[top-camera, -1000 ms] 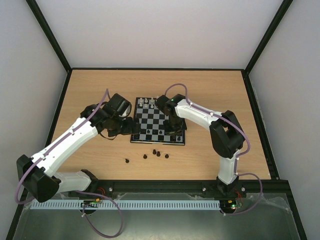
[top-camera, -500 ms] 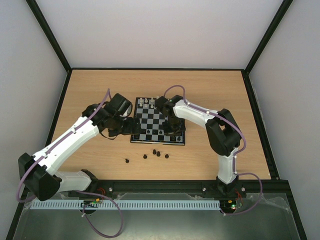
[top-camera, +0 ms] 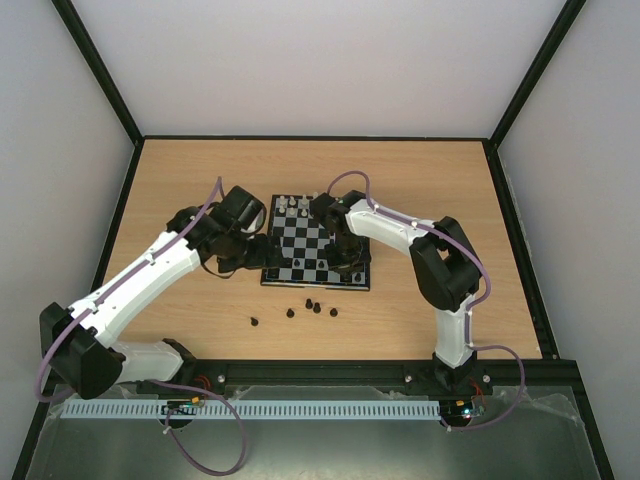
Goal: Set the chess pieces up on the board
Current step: Place the chess piece on the chessboard, then pick up the chess piece at the center of the board.
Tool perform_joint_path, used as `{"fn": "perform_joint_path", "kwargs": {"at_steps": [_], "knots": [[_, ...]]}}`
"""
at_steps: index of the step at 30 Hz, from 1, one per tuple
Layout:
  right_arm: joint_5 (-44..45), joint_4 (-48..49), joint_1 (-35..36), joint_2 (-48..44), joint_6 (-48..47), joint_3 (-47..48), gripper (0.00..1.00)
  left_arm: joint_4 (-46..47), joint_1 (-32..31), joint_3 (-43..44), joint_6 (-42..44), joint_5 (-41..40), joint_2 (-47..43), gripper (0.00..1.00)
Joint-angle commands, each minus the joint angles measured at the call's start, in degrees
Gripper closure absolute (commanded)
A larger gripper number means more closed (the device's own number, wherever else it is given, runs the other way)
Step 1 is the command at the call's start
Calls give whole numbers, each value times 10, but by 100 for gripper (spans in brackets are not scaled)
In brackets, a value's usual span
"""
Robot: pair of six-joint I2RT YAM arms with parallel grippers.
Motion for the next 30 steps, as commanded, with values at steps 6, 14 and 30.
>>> {"fn": "perform_joint_path", "kwargs": {"at_steps": [6,14,30], "knots": [[-15,-35,-3,-15,-1,25,77,-15,4,-13,-2,-5,4,1],[-50,-66,-2,-84,13,77,48,-30,4,-26,-23,-8,-17,1],[-121,-42,12,-218,46,-5,18,-4,-6,-199,-172,79,-158,1]]}}
